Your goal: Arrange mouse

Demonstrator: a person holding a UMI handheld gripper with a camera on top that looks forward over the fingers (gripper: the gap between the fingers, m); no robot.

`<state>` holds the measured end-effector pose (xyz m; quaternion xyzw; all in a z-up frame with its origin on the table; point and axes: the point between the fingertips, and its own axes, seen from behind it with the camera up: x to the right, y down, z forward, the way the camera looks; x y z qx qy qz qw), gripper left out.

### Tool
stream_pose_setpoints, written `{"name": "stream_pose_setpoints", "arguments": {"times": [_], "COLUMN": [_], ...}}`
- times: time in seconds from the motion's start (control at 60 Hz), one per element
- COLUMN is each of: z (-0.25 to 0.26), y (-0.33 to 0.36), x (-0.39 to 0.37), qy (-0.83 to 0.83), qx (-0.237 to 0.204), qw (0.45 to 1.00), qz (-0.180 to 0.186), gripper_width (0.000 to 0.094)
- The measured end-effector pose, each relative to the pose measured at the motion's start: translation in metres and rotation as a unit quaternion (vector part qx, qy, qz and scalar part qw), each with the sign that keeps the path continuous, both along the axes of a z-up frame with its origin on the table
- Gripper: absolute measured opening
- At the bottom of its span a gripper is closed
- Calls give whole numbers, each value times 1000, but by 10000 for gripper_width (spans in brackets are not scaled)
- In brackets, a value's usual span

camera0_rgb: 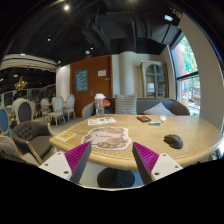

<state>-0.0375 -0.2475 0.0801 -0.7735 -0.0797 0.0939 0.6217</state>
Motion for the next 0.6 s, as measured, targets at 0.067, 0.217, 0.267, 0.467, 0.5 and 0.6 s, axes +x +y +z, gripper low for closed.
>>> {"name": "stream_pose_setpoints", "arguments": {"times": [0.067, 0.217, 0.267, 0.467, 0.5, 0.6], "z": [-6, -13, -21, -42, -43, -55], "y": [-1, 9, 16, 50, 55, 79], "x": [10, 54, 75, 177, 194, 234], "qy": [-11, -39, -49, -72, -73, -77], "qx": [-7, -13, -16, -44, -51, -73], "qw": [1000, 998, 997, 986, 984, 978], "qz": [-6, -45, -60, -146, -154, -179], "gripper_width": [855, 854, 849, 851, 850, 850]}}
